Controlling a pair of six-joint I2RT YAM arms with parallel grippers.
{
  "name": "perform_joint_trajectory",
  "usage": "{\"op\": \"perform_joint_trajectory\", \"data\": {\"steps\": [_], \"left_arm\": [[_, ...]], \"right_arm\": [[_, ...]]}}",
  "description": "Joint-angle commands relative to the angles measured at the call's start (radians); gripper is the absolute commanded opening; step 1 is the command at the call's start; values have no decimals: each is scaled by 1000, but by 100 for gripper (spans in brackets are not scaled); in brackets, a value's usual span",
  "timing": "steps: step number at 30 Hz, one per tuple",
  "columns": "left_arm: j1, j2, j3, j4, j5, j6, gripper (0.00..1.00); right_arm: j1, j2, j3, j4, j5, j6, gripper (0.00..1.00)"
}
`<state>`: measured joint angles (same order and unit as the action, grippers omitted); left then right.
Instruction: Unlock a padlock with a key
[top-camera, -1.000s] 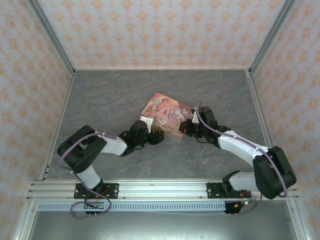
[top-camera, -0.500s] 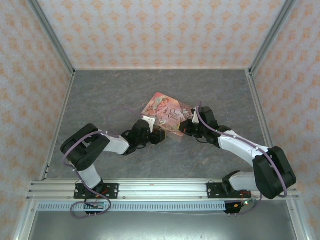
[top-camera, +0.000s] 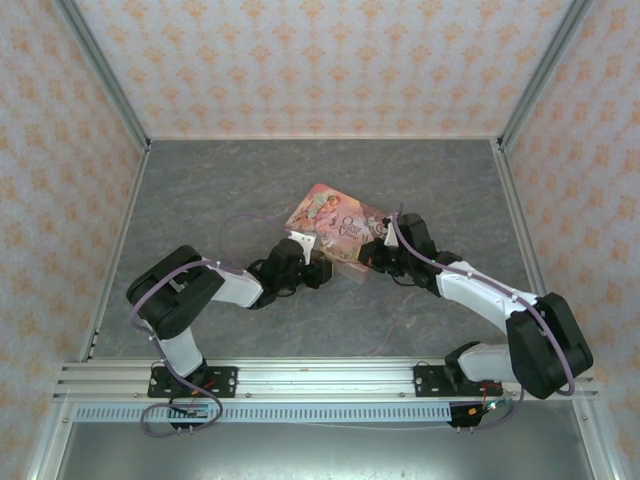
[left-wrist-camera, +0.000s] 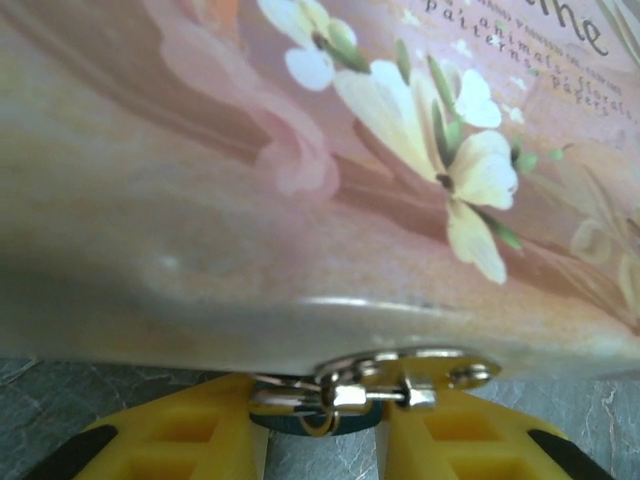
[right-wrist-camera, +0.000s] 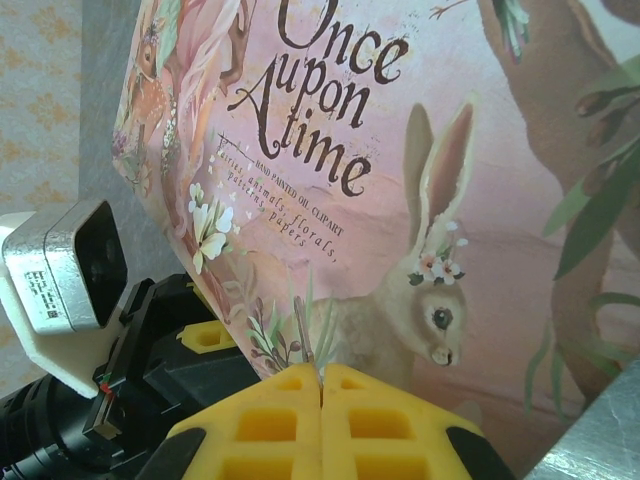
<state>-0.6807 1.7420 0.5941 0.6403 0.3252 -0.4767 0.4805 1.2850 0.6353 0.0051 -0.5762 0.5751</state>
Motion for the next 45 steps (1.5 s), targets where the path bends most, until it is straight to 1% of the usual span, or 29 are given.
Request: {"op": "perform_joint_trajectory", "data": {"steps": [1,7,13,16,20,24,28,33,35,42,45], "left_arm": [[-10,9,27,22,-17,-11,29],[-10,-24,29,-9,-34,-52,25],[-10,-61,70,-138,-42,-194,22],[-9,-76,95,-218,-37,-263,21],[-10,-102,114,-262,-10,-355,21],[-9,-130,159,-350,18,-414,19],[-10,-157,199,-413,43,-452,18],[-10,-170,245,-486,66,-493,18],[-8,-176,257,-503,74,-514,16],[-9,-204,287,-550,91,-552,15],[-9,-214,307,-595,91,-563,14]], "right_arm": [[-5,-18,-29,-70,36,-18,0],[-5,-85,-35,-61,57,-49,0],[8,-217,-58,-59,91,-120,0],[36,-282,-71,-77,134,-171,0],[89,-361,-109,-78,187,-222,0],[142,-397,-149,-51,218,-252,0],[218,-381,-176,-12,269,-292,0],[299,-309,-181,34,321,-352,0],[312,-278,-184,58,340,-372,0],[317,-193,-182,130,354,-423,0],[316,-167,-177,145,360,-442,0]]}}
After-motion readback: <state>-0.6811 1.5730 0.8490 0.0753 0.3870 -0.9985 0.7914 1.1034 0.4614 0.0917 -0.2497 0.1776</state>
